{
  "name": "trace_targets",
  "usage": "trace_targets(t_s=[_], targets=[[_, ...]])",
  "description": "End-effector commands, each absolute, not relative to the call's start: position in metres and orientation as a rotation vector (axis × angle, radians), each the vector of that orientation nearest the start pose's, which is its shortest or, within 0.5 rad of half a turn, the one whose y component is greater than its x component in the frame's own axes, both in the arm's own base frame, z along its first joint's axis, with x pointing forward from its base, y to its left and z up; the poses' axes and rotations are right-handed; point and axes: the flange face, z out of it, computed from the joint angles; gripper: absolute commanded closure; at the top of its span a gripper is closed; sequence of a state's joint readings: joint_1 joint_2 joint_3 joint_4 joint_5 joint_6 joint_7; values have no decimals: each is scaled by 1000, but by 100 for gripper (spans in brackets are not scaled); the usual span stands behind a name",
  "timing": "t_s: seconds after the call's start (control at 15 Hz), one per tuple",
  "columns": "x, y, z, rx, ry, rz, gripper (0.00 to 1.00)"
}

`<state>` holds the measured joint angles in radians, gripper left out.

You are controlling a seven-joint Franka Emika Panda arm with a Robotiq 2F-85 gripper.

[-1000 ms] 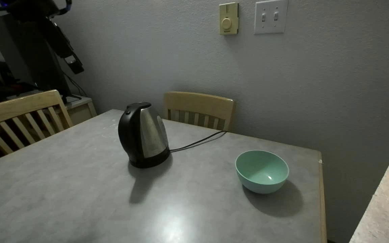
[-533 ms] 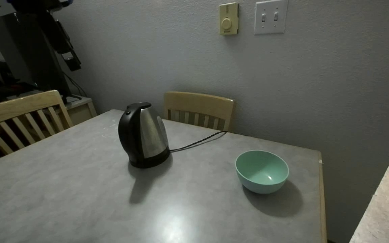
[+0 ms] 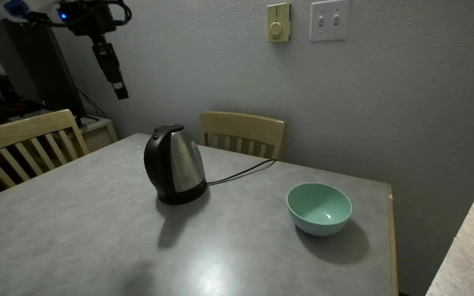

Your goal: Open the lid of the electric kettle.

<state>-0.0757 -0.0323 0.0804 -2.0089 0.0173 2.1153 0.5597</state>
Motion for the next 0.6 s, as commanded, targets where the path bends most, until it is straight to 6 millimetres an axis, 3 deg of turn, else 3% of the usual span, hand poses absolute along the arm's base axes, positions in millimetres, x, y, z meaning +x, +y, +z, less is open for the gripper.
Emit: trace_targets(t_s=[0.0, 0.53], targets=[[582, -3, 459, -2954, 910, -148, 97], [600, -19, 407, -2960, 976, -35, 100]])
